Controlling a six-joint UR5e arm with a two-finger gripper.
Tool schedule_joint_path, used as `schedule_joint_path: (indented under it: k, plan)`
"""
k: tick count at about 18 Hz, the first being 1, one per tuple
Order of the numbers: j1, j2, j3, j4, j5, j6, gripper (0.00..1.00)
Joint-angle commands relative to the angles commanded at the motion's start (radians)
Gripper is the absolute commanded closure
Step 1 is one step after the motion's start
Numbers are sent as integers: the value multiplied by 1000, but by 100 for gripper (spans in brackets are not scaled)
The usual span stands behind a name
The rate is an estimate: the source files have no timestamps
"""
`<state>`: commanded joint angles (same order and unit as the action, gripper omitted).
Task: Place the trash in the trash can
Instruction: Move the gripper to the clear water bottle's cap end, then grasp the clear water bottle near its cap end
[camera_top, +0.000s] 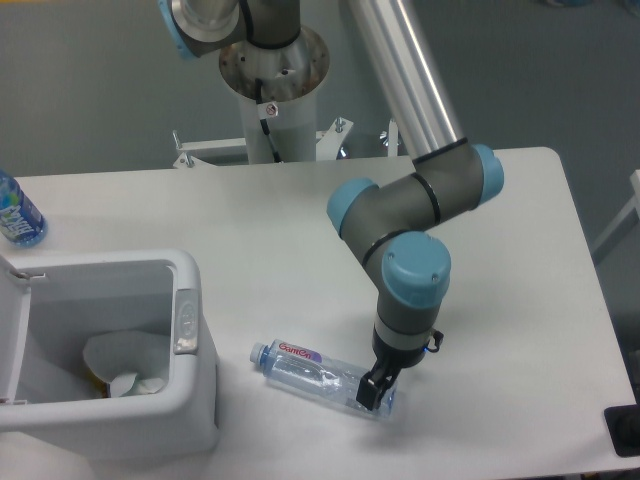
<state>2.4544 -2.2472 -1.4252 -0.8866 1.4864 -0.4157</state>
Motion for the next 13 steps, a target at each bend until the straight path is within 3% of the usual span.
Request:
schedule_joint_path:
  k: [3, 10, 11, 13]
  plan:
    - [-2, -38, 25, -2, 9, -14, 0]
    - [-26, -52, 26, -2, 15, -14, 0]
    - [-26, -51, 25, -2, 15, -15, 3]
    - [-28, -51, 22, -2, 15, -17, 20]
